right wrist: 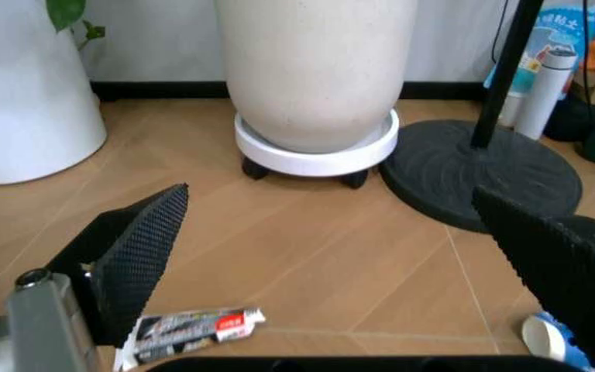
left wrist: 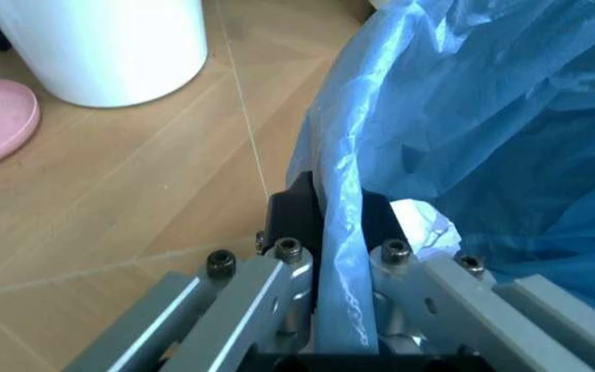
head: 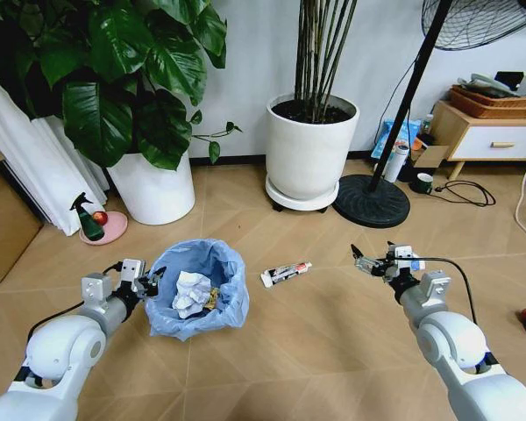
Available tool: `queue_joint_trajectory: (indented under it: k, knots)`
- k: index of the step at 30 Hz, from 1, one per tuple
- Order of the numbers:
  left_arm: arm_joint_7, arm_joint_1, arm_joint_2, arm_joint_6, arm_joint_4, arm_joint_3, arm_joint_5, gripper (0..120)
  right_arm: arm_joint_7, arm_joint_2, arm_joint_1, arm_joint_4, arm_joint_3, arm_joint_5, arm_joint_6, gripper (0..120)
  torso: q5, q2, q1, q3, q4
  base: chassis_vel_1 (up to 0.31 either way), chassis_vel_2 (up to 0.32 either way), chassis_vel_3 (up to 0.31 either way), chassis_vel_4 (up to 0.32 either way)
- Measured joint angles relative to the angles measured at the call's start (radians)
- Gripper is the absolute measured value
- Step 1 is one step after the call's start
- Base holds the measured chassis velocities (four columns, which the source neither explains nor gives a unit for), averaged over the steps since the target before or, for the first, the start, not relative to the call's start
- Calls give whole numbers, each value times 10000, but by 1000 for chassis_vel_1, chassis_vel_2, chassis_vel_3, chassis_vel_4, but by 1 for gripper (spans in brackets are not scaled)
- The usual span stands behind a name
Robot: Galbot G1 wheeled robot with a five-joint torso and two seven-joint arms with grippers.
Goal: Pick up the trash bin and place the garbage on the floor into it.
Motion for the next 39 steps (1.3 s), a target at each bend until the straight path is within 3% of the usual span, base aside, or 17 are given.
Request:
queue_joint_trajectory:
  k: [20, 39]
  knots:
    - [0, 60, -11, -14, -49, -8, 23, 1, -27, 96, -73, 6, -29, -4, -50, 100, -1, -2, 0, 1, 0, -92, 95, 93, -97]
    - [28, 185, 2, -15, -148, -96, 27, 1, -126, 223, -178, 83, -66, -100, -74, 100, 1, -1, -2, -1, -3, -87, -90, 83, 82]
